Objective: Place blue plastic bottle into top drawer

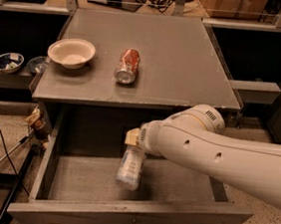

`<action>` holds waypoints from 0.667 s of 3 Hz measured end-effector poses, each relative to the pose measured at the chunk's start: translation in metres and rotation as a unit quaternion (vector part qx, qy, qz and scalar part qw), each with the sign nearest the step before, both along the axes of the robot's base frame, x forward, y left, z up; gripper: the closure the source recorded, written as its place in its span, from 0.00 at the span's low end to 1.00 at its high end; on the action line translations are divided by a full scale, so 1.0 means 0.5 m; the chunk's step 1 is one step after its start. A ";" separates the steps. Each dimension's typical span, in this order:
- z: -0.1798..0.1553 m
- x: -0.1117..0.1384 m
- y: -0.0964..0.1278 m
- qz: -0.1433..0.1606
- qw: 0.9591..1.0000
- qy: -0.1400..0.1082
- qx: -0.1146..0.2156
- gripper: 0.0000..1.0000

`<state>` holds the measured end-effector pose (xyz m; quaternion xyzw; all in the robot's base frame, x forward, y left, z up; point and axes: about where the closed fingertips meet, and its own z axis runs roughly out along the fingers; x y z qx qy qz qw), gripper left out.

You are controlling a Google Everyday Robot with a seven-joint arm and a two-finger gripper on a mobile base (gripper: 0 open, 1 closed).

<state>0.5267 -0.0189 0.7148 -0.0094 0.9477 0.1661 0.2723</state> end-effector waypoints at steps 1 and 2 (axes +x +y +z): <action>-0.021 0.010 0.011 0.007 1.000 0.002 -0.010 1.00; -0.046 0.027 0.023 0.017 1.000 0.004 -0.025 1.00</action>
Offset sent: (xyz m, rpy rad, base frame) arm 0.0248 0.0223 -0.0443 -0.0926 0.0149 0.0544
